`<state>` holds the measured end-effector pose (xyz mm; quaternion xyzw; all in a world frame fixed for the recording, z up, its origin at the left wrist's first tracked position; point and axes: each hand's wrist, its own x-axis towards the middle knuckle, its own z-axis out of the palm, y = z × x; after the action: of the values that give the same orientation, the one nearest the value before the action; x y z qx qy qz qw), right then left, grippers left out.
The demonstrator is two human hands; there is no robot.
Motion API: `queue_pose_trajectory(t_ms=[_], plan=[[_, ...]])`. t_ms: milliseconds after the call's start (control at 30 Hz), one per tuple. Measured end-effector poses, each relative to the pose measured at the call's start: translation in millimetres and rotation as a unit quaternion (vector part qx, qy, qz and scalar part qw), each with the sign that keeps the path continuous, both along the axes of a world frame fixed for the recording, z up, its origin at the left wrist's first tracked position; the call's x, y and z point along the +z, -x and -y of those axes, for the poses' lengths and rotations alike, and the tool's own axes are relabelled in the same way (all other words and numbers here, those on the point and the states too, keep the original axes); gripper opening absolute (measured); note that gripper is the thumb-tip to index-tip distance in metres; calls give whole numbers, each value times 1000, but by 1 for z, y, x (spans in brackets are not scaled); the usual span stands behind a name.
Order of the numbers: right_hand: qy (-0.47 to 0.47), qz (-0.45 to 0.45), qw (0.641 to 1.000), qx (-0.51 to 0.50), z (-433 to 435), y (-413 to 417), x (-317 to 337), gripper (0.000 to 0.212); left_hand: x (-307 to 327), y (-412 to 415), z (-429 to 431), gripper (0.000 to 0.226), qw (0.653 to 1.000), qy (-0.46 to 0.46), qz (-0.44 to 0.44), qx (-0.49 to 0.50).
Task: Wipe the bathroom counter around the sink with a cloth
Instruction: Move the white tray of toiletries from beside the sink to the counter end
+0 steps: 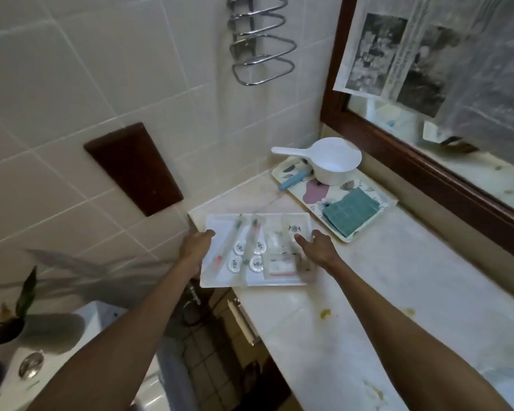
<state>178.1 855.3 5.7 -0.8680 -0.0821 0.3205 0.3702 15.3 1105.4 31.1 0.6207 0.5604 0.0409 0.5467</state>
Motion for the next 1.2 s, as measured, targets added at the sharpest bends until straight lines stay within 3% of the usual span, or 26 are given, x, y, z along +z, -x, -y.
queue_pose_trajectory(t_ms=[67,200,367,533,600,733,833,1000,1200], plan=[[19,-1,1000,0,-20,-3,-6,71,-11,-4,-19,38,1000,13,6,5],[54,3,999,4,-49,-12,-16,75,-25,-9,-43,36,999,47,5,2],[18,33,999,19,-70,-24,-19,69,-45,-5,-63,47,997,78,19,-4],[-26,29,997,65,-72,-20,-11,112,-39,1,-66,26,997,56,51,-13],[12,73,991,111,-67,-16,-12,120,-39,6,-65,21,997,49,54,-31],[138,82,964,214,-55,-2,-12,159,-45,14,-59,23,996,44,51,-52],[116,118,969,184,-56,-3,-18,154,-48,16,-57,33,996,42,51,-60],[29,132,986,97,-64,-12,-20,135,-54,18,-60,31,996,52,60,-42],[2,140,989,42,-79,-19,-26,114,-53,15,-61,47,996,54,63,-22]])
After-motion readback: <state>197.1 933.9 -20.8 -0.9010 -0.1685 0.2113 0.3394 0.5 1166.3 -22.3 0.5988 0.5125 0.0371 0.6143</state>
